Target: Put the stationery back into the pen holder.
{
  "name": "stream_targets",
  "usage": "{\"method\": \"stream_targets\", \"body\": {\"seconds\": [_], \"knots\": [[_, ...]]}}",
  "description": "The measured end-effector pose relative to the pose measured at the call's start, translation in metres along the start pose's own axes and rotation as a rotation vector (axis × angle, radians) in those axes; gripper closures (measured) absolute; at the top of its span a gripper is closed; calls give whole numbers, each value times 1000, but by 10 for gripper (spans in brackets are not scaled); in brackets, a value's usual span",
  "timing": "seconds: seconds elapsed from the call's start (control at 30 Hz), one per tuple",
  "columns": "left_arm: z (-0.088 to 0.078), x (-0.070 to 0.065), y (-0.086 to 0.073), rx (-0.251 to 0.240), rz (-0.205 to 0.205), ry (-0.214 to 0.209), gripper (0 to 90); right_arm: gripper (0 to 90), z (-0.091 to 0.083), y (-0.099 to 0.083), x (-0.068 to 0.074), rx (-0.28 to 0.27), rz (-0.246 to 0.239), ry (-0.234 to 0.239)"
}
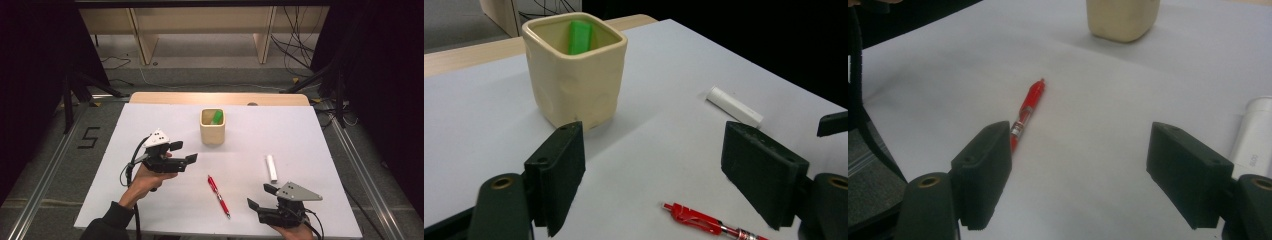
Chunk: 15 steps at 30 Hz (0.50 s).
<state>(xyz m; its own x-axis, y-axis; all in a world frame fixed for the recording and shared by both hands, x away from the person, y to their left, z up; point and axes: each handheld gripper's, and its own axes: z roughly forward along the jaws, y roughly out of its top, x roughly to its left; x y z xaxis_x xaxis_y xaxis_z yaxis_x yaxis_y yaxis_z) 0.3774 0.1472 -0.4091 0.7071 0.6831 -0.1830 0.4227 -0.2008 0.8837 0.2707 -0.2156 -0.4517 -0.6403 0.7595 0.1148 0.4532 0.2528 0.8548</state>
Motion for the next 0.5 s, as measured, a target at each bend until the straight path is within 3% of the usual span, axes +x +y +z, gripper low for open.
{"method": "stream_targets", "body": {"seconds": [0.33, 0.5], "knots": [[-7, -5, -22, -32, -11, 9, 250, 279, -2, 8, -13, 38, 31, -73], [-9, -7, -31, -42, 8, 24, 249, 279, -2, 15, -25, 65, 55, -108]]}}
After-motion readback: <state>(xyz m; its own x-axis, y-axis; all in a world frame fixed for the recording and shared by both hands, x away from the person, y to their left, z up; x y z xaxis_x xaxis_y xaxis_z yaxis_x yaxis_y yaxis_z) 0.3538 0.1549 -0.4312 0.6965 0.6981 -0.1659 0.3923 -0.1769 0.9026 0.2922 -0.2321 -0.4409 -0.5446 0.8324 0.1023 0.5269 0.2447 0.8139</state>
